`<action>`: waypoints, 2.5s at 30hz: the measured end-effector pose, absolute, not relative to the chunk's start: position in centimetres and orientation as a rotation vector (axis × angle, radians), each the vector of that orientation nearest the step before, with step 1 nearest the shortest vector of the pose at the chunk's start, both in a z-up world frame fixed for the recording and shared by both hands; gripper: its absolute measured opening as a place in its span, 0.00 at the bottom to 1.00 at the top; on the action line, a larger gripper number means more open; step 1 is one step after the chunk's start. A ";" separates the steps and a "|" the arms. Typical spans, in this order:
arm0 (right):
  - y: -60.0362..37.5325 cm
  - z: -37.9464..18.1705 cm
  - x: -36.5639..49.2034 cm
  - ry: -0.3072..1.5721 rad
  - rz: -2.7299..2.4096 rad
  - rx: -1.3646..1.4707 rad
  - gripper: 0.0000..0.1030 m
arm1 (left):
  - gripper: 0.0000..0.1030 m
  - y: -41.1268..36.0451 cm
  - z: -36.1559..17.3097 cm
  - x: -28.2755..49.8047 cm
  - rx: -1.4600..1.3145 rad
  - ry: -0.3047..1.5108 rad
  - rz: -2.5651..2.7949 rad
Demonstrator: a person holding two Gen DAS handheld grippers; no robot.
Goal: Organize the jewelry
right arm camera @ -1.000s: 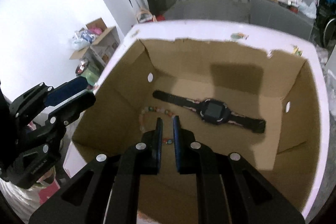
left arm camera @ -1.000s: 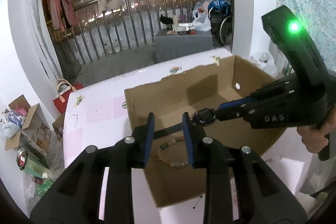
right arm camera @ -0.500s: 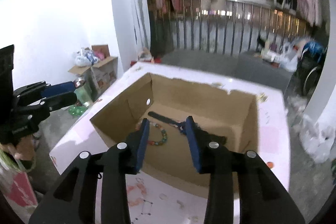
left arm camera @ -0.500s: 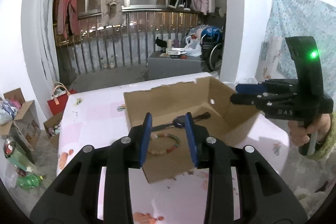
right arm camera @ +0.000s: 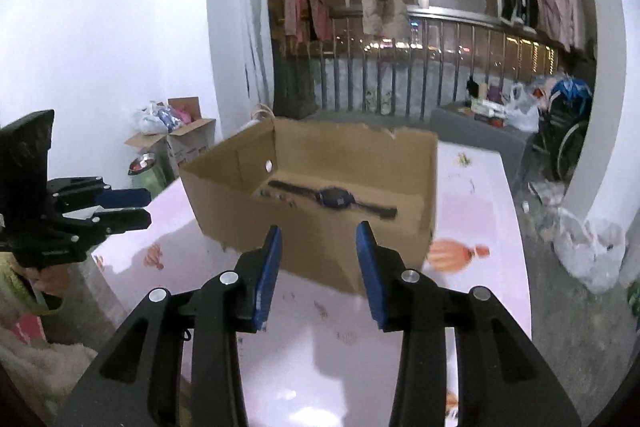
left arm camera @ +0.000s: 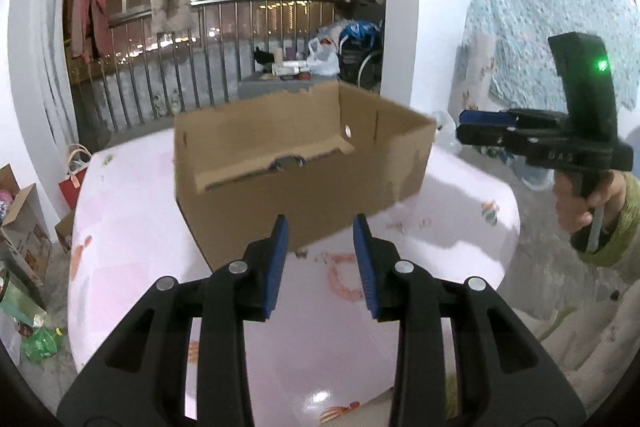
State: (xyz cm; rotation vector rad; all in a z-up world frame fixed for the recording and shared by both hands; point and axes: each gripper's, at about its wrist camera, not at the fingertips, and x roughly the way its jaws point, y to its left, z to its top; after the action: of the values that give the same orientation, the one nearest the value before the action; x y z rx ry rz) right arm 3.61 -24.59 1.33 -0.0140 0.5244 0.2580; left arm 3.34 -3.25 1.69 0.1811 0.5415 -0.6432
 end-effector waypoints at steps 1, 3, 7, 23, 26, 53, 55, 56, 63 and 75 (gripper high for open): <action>-24.6 1.0 3.4 0.529 0.254 -0.014 0.37 | 0.31 -3.3 1.2 3.3 0.188 0.547 -0.640; -24.7 0.0 3.1 0.543 0.249 -0.008 0.37 | 0.31 -3.4 0.1 3.5 0.207 0.557 -0.629; -24.9 -1.6 3.2 0.578 0.248 0.023 0.37 | 0.31 -3.3 -1.6 4.2 0.218 0.582 -0.608; -23.5 -3.7 10.9 0.658 0.272 0.036 0.34 | 0.29 -3.1 -3.0 10.8 0.171 0.600 -0.496; -23.5 -3.8 11.7 0.656 0.268 0.035 0.33 | 0.29 -3.1 -3.2 11.6 0.178 0.596 -0.489; -22.1 -7.0 10.4 0.676 0.265 -0.012 0.33 | 0.27 -4.3 -8.2 14.0 0.148 0.775 -0.524; -22.0 -7.1 10.3 0.673 0.268 -0.010 0.33 | 0.22 -4.7 -8.2 14.1 0.165 0.772 -0.517; -21.9 -7.1 10.3 0.672 0.269 -0.009 0.33 | 0.20 -4.8 -8.2 14.1 0.177 0.770 -0.512; -21.7 -7.2 10.2 0.670 0.266 -0.005 0.33 | 0.11 -4.5 -8.2 13.9 0.205 0.762 -0.495; -22.6 -6.7 9.8 0.670 0.224 0.003 0.33 | 0.04 -4.7 -8.2 13.0 0.235 0.745 -0.498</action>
State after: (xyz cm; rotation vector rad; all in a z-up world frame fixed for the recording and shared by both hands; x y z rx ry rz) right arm 9.76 -22.61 -6.75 0.0027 0.6700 0.2241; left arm 12.98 -4.67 -8.22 0.2351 0.7451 -0.4984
